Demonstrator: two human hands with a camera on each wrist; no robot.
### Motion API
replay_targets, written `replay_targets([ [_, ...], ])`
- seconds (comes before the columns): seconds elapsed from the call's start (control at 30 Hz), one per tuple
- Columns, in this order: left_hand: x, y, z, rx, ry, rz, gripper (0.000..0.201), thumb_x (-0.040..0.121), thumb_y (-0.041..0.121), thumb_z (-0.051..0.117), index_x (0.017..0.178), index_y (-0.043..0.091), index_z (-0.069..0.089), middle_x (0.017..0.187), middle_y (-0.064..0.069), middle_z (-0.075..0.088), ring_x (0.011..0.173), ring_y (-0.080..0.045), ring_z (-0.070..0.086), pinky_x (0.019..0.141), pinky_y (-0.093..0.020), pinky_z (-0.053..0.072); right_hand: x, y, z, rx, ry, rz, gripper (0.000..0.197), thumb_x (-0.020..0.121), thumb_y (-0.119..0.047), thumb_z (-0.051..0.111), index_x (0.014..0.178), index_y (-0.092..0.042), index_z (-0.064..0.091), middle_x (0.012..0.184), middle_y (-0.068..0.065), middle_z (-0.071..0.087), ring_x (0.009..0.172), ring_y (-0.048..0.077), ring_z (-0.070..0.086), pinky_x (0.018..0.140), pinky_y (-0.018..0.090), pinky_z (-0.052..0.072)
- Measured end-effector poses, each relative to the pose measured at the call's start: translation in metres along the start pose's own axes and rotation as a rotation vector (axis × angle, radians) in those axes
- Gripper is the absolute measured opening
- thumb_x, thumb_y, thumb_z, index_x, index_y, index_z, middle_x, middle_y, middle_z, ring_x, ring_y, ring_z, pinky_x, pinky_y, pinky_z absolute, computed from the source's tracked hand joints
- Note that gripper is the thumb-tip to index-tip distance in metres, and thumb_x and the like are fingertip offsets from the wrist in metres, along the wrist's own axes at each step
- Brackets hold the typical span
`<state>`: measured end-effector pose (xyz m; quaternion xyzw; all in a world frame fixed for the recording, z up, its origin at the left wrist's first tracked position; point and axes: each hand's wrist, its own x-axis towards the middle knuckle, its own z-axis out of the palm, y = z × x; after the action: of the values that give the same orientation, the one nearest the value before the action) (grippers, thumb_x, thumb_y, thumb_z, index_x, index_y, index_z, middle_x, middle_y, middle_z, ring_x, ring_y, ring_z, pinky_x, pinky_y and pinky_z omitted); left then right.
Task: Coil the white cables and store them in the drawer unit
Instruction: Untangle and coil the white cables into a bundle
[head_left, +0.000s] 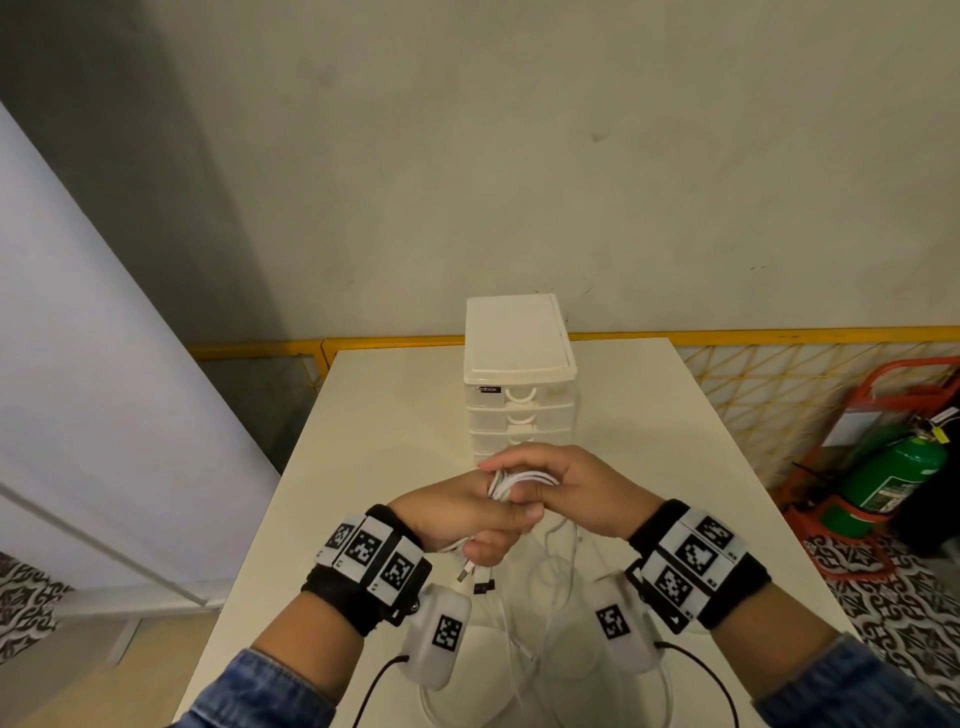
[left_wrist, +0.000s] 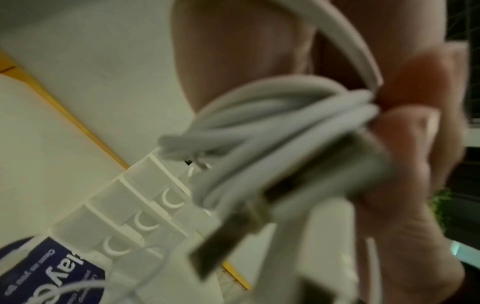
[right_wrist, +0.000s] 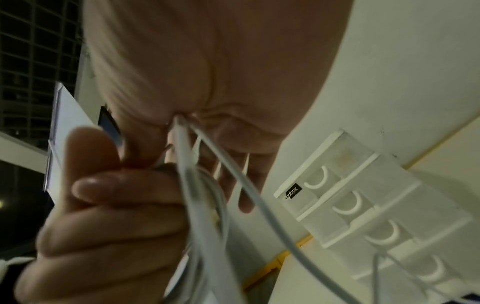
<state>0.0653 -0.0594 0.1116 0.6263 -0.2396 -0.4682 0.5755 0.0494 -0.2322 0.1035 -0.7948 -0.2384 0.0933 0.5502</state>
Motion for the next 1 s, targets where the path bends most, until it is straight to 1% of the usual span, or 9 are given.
replay_targets([
  [0.2,-0.002,0.011,0.004,0.141,0.08,-0.003,0.029,0.089,0.022,0.058,0.061,0.012,0.057,0.04,0.0,0.052,0.034,-0.013,0.052,0.045,-0.02,0.044,0.001,-0.003,0.004,0.066,0.18,-0.047,0.021,0.073,-0.035,0.067,0.086,-0.018,0.065,0.078,-0.007,0.067,0.07,0.003,0.063,0.068,0.018,0.049],
  [0.27,-0.002,0.014,0.006,0.336,0.133,-0.01,0.041,0.089,0.026,0.06,0.05,0.015,0.058,0.042,0.0,0.057,0.04,-0.01,0.057,0.054,-0.022,0.047,0.0,-0.002,0.005,0.015,0.218,-0.073,0.023,0.07,-0.04,0.068,0.081,-0.019,0.064,0.075,-0.007,0.066,0.07,0.005,0.061,0.067,0.02,0.048],
  [0.37,0.0,0.012,0.004,0.432,0.222,0.027,0.034,0.088,0.031,0.061,0.063,0.008,0.059,0.043,0.0,0.054,0.042,-0.008,0.056,0.057,-0.02,0.044,-0.001,0.001,0.003,-0.066,0.267,-0.077,0.027,0.07,-0.045,0.068,0.077,-0.02,0.062,0.072,-0.004,0.065,0.068,0.008,0.059,0.066,0.026,0.047],
  [0.53,-0.001,0.005,-0.004,0.085,0.193,0.149,0.039,0.083,0.047,0.062,0.057,0.02,0.05,0.041,0.008,0.036,0.035,-0.008,0.029,0.041,-0.019,0.028,0.001,0.004,0.004,-0.039,0.336,-0.053,0.012,0.083,-0.021,0.066,0.095,-0.021,0.066,0.093,0.002,0.07,0.078,0.026,0.067,0.072,0.037,0.054],
  [0.67,-0.005,0.003,-0.007,-0.025,0.087,0.143,0.049,0.075,0.068,0.052,0.06,0.022,0.044,0.042,0.01,0.031,0.033,-0.006,0.025,0.038,-0.016,0.027,-0.003,0.002,0.004,0.094,0.331,0.004,0.021,0.081,-0.009,0.068,0.098,-0.022,0.066,0.089,0.005,0.072,0.051,0.01,0.06,0.046,0.018,0.047],
  [0.73,-0.007,0.003,-0.011,-0.093,0.032,0.166,0.05,0.079,0.066,0.051,0.064,0.018,0.045,0.043,0.01,0.032,0.033,-0.005,0.025,0.037,-0.018,0.024,-0.004,0.004,-0.001,0.1,0.38,0.035,0.028,0.077,-0.006,0.071,0.099,-0.024,0.069,0.089,0.01,0.074,0.042,0.011,0.054,0.041,0.021,0.045],
  [0.83,-0.01,0.006,-0.014,-0.217,-0.042,0.213,0.046,0.081,0.062,0.053,0.064,0.02,0.05,0.042,0.012,0.034,0.031,-0.003,0.027,0.036,-0.018,0.019,-0.005,0.006,-0.01,0.08,0.428,0.008,0.022,0.075,-0.001,0.071,0.081,-0.022,0.074,0.069,-0.003,0.074,0.05,0.009,0.059,0.054,0.02,0.049],
  [0.93,-0.013,0.014,-0.014,-0.333,-0.067,0.283,0.045,0.081,0.061,0.054,0.063,0.02,0.051,0.042,0.014,0.035,0.03,-0.003,0.024,0.035,-0.016,0.02,-0.007,0.008,-0.017,0.118,0.424,0.063,0.028,0.078,0.009,0.061,0.062,-0.013,0.067,0.047,-0.012,0.063,0.039,0.0,0.048,0.044,0.01,0.036],
  [1.0,-0.016,0.022,-0.015,-0.454,-0.112,0.359,0.045,0.082,0.06,0.052,0.064,0.019,0.053,0.042,0.012,0.029,0.031,-0.007,0.021,0.034,-0.016,0.021,-0.01,0.015,-0.017,0.181,0.408,0.103,0.022,0.074,-0.006,0.063,0.056,-0.019,0.066,0.043,-0.007,0.056,0.035,0.004,0.043,0.044,0.017,0.039],
])
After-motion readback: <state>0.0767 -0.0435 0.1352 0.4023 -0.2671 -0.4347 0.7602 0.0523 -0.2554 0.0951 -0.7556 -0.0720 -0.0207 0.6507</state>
